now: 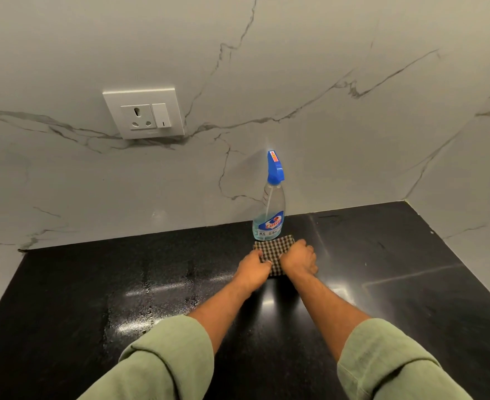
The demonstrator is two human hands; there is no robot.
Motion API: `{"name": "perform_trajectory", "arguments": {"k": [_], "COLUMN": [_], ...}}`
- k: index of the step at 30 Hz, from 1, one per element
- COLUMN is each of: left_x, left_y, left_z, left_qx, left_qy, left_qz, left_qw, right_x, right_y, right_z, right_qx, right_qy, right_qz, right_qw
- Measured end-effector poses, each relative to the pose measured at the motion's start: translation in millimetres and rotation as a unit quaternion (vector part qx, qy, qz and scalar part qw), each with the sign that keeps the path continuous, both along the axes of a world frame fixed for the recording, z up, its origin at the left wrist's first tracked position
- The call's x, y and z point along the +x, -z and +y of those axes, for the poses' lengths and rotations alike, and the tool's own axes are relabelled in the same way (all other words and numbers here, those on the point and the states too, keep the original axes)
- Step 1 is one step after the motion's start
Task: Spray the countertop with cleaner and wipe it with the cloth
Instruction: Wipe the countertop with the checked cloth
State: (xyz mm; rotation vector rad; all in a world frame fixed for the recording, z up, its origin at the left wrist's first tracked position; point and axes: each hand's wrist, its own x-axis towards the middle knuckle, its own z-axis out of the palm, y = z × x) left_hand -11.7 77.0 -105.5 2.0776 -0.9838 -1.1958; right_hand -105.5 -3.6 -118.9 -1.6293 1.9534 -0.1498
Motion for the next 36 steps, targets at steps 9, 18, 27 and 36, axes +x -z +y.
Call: {"name": "perform_trajectory", "arguments": {"k": [9, 18, 27, 36], "left_x": [19.3, 93.8, 172.6, 243.4], "left_y": [-1.9, -71.1, -96.2, -118.7], "left_z": [17.6, 101.2, 211.0, 339.4], "left_qx": [-0.064, -0.255, -0.336, -0.402], "left_qy": [-0.146, -0.299, -0.45, -0.385], "left_qz": [0.145, 0.314, 0.413, 0.445], "left_qw": [0.977, 0.864, 0.718, 0.702], "right_x": [38.7, 128.1, 194.1, 251.5], "right_y": [-33.0, -94.9, -119.2, -102.0], "right_z": [37.2, 113.7, 225.0, 350.1], "right_qx": [-0.03, -0.09, -0.145, 0.102], "right_qy": [-0.057, -0.207, -0.337, -0.108], "right_qz": [-0.189, -0.328, -0.382, -0.55], "right_qw": [0.98, 0.918, 0.848, 0.822]}}
